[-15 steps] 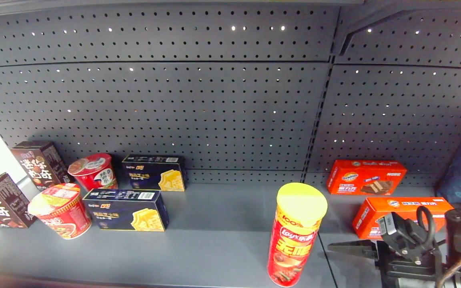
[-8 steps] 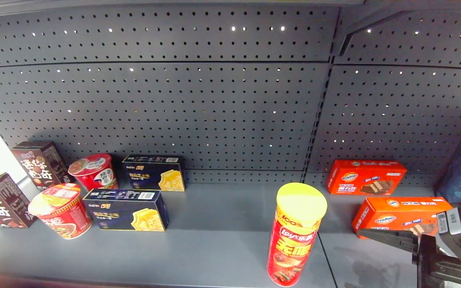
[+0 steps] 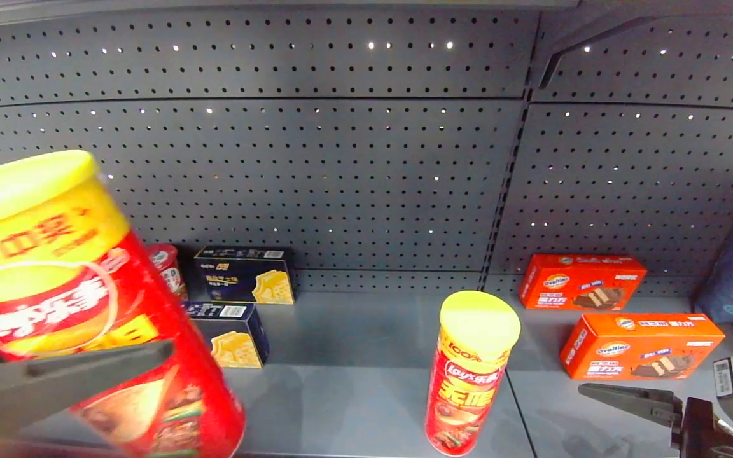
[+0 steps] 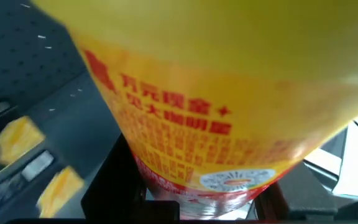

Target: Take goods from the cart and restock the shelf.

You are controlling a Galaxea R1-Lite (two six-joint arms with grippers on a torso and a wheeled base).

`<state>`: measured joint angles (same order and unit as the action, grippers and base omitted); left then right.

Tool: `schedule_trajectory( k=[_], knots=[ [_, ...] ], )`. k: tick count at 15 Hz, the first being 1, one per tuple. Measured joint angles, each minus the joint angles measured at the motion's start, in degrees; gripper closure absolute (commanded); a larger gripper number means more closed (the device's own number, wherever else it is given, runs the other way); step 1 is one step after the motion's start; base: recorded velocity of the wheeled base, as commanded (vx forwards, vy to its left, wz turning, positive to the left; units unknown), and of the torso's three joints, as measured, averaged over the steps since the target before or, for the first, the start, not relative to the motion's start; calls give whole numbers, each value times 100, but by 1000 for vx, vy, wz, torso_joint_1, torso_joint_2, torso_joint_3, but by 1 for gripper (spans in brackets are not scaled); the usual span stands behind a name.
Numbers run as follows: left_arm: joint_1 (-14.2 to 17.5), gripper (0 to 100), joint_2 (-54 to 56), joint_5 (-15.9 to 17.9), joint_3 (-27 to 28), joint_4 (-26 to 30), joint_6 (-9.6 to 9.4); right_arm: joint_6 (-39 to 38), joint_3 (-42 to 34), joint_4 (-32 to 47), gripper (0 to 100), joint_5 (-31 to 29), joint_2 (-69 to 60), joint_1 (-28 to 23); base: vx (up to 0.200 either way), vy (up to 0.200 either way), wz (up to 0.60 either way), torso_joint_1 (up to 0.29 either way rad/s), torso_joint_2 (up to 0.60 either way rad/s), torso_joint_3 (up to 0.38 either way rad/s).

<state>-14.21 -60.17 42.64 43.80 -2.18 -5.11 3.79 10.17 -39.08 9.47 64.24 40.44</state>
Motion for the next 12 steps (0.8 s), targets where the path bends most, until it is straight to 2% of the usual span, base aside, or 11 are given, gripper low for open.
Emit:
schedule_trajectory(
  k=[2, 4, 5, 8, 12],
  knots=[
    [-299, 100, -862, -85, 274, -299, -57, -54, -17, 0, 0, -1, -11, -41, 0, 0, 0, 0, 0, 0],
    [-573, 100, -1686, -121, 556, -712, -304, -57, -20, 2, 0, 2, -11, -54, 0, 0, 0, 0, 0, 0],
    [-647, 100, -2015, -99, 663, -952, -369, -57, -17, 0, 0, 10, -11, -54, 0, 0, 0, 0, 0, 0],
    [-802, 100, -3207, 112, 1047, -1965, -472, -56, -17, 0, 0, 23, -20, -54, 0, 0, 0, 0, 0, 0],
    [-863, 100, -4315, 466, 1794, -2299, -512, -57, -48, 0, 0, 40, -77, -41, 0, 0, 0, 0, 0, 0]
  ],
)
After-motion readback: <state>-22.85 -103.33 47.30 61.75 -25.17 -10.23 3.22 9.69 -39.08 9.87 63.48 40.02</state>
